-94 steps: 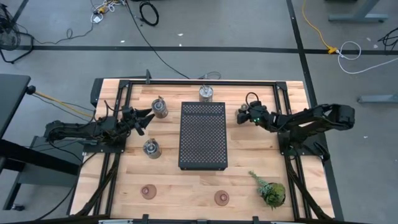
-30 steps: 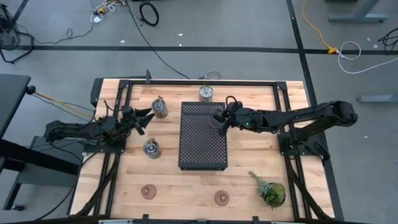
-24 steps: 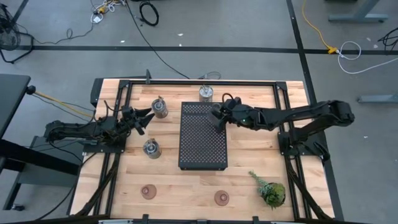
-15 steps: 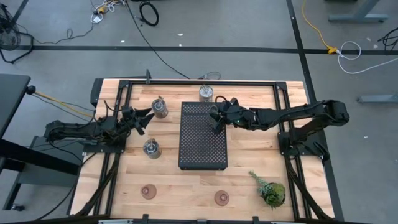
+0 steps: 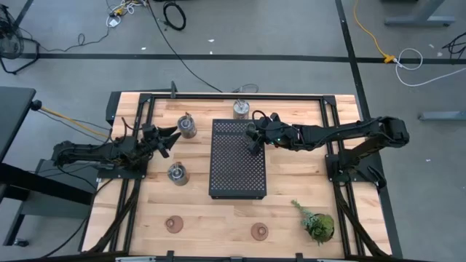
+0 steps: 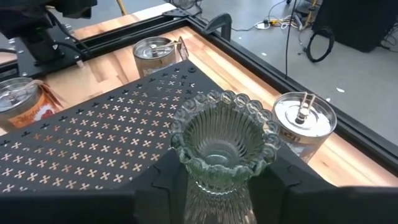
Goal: Pick & Place candle stick holders
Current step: Put the green glass candle holder on the shelf
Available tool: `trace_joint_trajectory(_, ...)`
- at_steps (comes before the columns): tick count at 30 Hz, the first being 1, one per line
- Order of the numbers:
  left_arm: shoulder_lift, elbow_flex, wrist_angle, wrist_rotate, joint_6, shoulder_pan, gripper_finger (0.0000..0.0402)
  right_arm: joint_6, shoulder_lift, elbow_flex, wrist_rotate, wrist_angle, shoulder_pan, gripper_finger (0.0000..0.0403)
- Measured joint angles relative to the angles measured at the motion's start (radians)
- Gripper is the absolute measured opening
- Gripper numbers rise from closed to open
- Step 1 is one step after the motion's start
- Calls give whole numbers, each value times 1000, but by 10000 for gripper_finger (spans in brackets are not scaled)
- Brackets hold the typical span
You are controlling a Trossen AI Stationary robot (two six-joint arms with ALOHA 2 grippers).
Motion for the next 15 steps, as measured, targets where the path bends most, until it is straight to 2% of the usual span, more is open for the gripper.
trace_joint_trajectory(7,0,0,0,0,0,0,236,-1,0,0,-4,-12,0,164)
trace_joint_trajectory(15,0,0,0,0,0,0,236,-1,0,0,-4,-22,0,220)
